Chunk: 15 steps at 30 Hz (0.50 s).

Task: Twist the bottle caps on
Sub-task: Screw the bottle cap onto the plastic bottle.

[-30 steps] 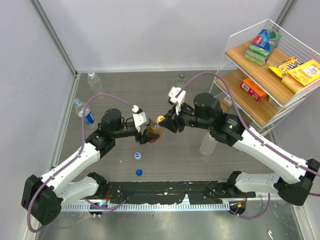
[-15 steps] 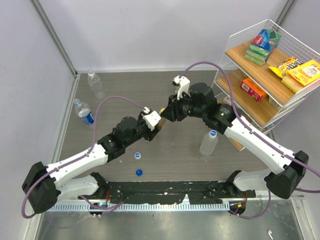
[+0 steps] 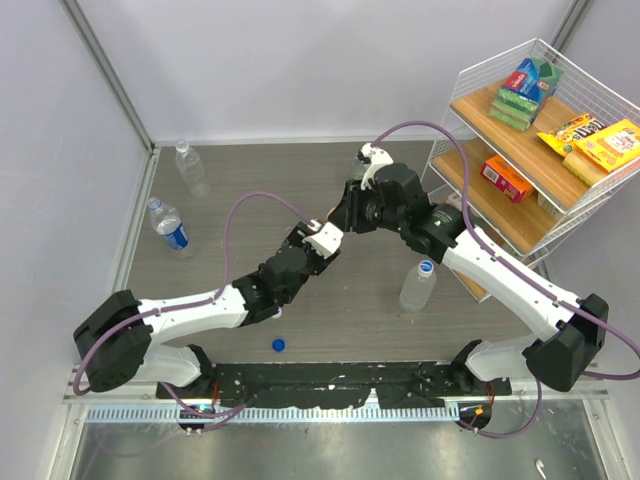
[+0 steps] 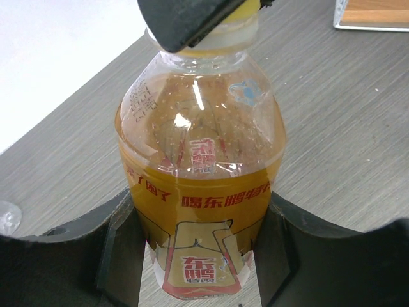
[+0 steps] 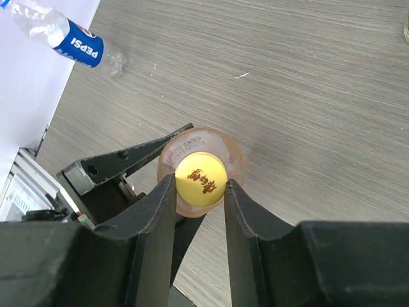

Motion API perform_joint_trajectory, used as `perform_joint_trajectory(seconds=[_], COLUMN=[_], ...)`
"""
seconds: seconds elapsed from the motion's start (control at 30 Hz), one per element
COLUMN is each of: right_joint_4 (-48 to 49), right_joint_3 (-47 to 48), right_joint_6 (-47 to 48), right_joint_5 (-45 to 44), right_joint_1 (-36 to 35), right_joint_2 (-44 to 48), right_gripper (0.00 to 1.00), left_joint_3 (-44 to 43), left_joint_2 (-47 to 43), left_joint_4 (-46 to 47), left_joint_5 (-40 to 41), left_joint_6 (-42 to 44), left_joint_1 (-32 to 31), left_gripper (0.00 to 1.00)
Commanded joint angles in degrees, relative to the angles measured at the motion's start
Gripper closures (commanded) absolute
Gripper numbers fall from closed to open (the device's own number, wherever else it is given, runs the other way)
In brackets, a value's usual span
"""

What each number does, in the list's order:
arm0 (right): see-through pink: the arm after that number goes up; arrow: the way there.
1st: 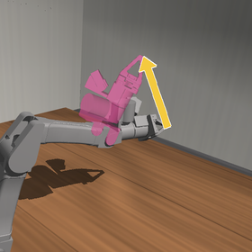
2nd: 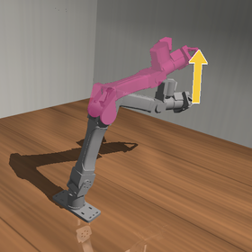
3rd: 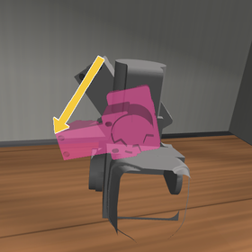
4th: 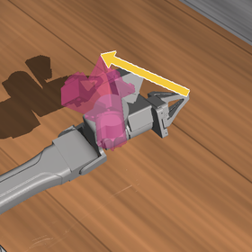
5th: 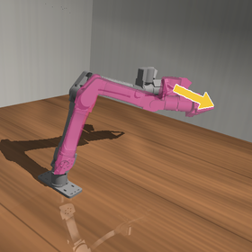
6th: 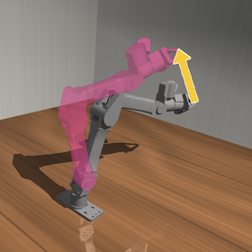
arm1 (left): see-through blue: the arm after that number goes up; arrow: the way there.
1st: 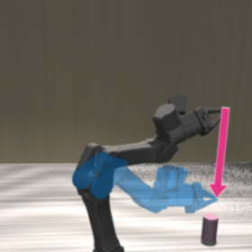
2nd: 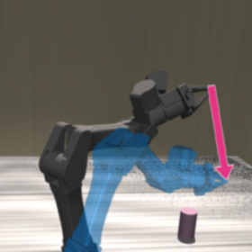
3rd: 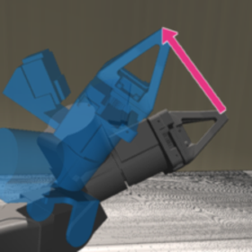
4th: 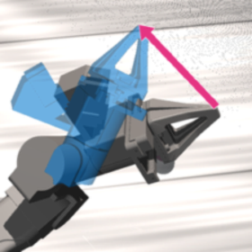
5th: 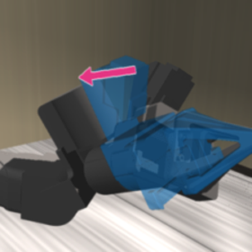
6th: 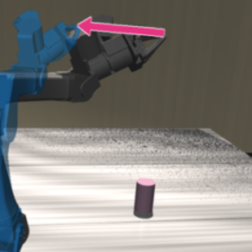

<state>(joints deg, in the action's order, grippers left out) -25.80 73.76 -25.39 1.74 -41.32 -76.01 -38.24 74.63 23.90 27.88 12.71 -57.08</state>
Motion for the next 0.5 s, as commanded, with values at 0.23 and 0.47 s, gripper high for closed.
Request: perform_joint_trajectory(seconds=[0.23, 0.47], right_joint_4=[3.5, 10.0], right_joint_3=[1.4, -1.2], right_joint_6=[1.1, 9.1], right_joint_5=[-4.1, 3.9], right_joint_1=[0.2, 0.1], right_joint_2=[-0.1, 8.0], right_gripper=[0.75, 0.33], left_joint_3=[-3.3, 0.4], left_joint_2=[-3.3, -8.7], left_joint_4=[11.4, 8.5], left_joint_5=[-2.9, -11.1], left_joint_6=[1.8, -4.7], left_joint_1=[-4.3, -1.8], left_gripper=[0.97, 0.97])
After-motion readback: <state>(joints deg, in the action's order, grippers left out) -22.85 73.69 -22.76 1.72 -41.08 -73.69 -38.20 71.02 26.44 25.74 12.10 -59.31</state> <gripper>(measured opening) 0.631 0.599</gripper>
